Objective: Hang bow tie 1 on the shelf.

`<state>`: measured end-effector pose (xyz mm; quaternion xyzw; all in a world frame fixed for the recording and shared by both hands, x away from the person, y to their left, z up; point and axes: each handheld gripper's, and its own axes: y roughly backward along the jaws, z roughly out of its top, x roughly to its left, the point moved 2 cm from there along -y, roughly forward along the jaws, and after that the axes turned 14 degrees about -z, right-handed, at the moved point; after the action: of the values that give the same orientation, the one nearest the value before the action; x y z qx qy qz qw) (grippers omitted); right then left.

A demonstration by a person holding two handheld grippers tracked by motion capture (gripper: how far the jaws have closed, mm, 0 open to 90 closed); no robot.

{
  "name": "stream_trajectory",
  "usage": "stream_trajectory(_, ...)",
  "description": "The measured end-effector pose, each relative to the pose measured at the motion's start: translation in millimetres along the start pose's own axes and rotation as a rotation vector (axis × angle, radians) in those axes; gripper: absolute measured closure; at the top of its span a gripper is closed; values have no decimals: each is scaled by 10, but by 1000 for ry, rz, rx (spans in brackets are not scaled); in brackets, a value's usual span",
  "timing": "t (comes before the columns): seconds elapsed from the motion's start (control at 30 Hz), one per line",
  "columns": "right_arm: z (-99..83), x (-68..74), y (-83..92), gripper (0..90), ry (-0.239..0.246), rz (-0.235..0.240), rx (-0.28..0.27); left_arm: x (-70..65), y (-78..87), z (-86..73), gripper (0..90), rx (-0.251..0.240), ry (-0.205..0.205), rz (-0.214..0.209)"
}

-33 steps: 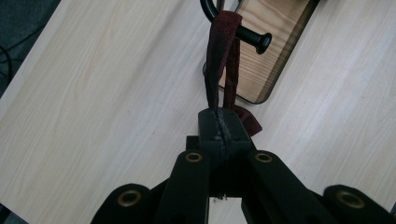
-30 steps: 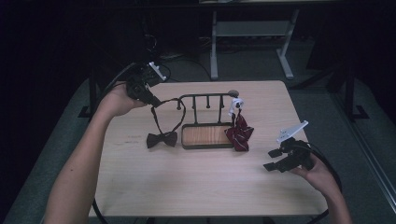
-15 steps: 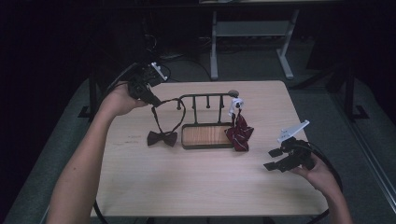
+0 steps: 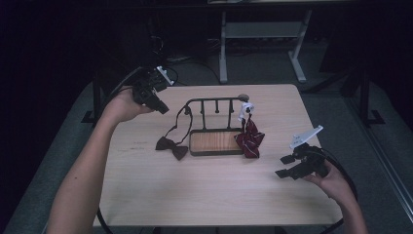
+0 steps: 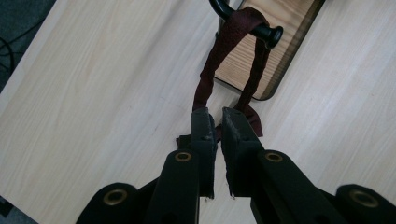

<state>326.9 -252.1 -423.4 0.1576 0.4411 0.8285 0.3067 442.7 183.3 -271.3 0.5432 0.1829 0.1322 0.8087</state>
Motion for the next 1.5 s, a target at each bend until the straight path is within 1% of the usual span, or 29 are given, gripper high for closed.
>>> stream_trajectory(0.13,-8,-15,-16,365,-5,-2,5,-18,-51,-39,830,10,-8,-9)
stream_trajectory(0.17,-10,-18,-21,364,-3,-1,4,-24,-62,-47,829,16,-10,-5)
stream_trajectory(0.23,-12,-14,-27,362,-5,0,8,-34,-75,-75,819,7,-16,-11)
stream_trajectory(0.3,-11,-10,-24,360,-9,-1,7,-46,-82,-90,814,3,-14,-13)
stream_trajectory(0.4,-11,-9,-24,355,-15,0,10,-59,-89,-124,805,0,-25,-14)
stream_trajectory(0.43,-12,-12,-26,353,-13,-1,9,-72,-97,-141,802,-11,-31,-19)
stream_trajectory(0.5,-13,-18,-28,350,-16,-2,9,-88,-106,-158,788,-1,-32,-17)
stream_trajectory(0.53,-12,-21,-28,347,-19,-1,9,-96,-108,-167,781,-3,-41,-15)
stream_trajectory(0.57,-13,-25,-28,345,-22,-3,9,-107,-109,-177,777,-8,-43,-22)
stream_trajectory(0.6,-13,-25,-28,345,-22,-3,9,-114,-114,-189,777,-16,-42,-26)
stream_trajectory(0.73,-13,-32,-34,341,-24,-10,11,-117,-120,-249,752,-18,-43,-35)
stream_trajectory(0.77,-11,-34,-34,341,-26,-11,11,-119,-124,-268,748,-34,-39,-37)
stream_trajectory(0.83,-10,-37,-35,340,-27,-11,10,-132,-142,-320,743,-41,-39,-41)
stream_trajectory(0.93,-9,-36,-33,339,-32,-10,11,-139,-148,-337,736,-41,-42,-39)
stream_trajectory(0.97,-9,-35,-32,338,-31,-11,11,-143,-154,-348,717,-44,-42,-39)
stream_trajectory(1.0,-9,-35,-32,338,-31,-11,11,-147,-159,-357,717,-41,-41,-39)
stream_trajectory(1.03,-10,-36,-28,337,-30,-16,9,-154,-170,-369,694,-46,-42,-35)
stream_trajectory(1.1,-9,-36,-26,338,-32,-16,8,-164,-180,-389,692,-39,-43,-35)
stream_trajectory(1.13,-8,-37,-22,337,-36,-17,8,-166,-183,-398,685,-46,-47,-34)
stream_trajectory(1.5,-10,-50,-25,333,-37,-24,8,-190,-245,-541,637,-66,-37,-50)
